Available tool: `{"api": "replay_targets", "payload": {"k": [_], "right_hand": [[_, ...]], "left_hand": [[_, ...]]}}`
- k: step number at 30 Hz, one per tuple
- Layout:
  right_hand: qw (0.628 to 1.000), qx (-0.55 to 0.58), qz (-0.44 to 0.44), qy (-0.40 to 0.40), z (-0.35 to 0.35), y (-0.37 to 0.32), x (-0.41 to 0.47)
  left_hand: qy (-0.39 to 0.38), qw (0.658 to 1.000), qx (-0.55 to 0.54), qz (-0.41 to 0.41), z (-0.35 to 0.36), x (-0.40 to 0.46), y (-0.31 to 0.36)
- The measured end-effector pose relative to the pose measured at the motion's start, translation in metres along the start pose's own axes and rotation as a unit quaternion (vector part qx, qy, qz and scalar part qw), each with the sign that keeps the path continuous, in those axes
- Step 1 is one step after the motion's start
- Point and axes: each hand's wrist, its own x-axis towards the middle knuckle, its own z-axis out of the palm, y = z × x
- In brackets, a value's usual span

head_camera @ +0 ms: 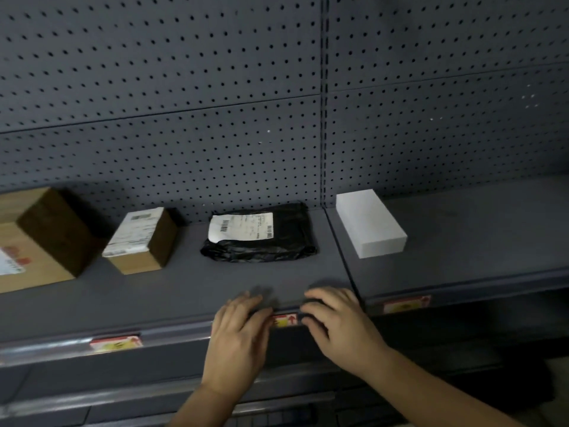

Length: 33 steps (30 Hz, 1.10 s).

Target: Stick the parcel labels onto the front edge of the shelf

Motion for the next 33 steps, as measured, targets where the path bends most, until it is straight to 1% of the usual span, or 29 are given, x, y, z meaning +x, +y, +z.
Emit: {"api": "replay_targets", "payload": {"k": [4, 10, 16, 22, 25, 30, 33], "right_hand": [[1.000, -0.019, 0.001, 0.005, 0.018, -0.019, 0.009], [0.999, -0.042, 0.031, 0.007, 0.026, -0.029, 0.007], [0.998, -0.065, 0.024, 0.009, 0.030, -0.027, 0.008], [0.997, -0.064, 0.038, 0.004, 0.033, -0.029, 0.010], [0.998, -0.056, 0.040, -0.007, 0.033, -0.028, 0.011], [0.998, -0.045, 0.010, -0.038, 0.034, -0.034, 0.017], [0.998, -0.045, 0.007, -0.047, 0.032, -0.034, 0.019]], "left_hand": [[0.001, 0.999, -0.003, 0.040, -0.006, -0.004, -0.022], [0.004, 0.996, -0.020, 0.090, -0.002, -0.002, -0.038], [0.001, 0.995, -0.053, 0.087, 0.002, 0.003, -0.041], [-0.016, 0.995, -0.053, 0.083, 0.004, 0.004, -0.042], [-0.022, 0.996, -0.050, 0.072, 0.004, 0.003, -0.043], [-0.025, 0.997, -0.043, 0.051, 0.000, -0.003, -0.050], [-0.027, 0.998, -0.041, 0.045, -0.001, -0.005, -0.048]]}}
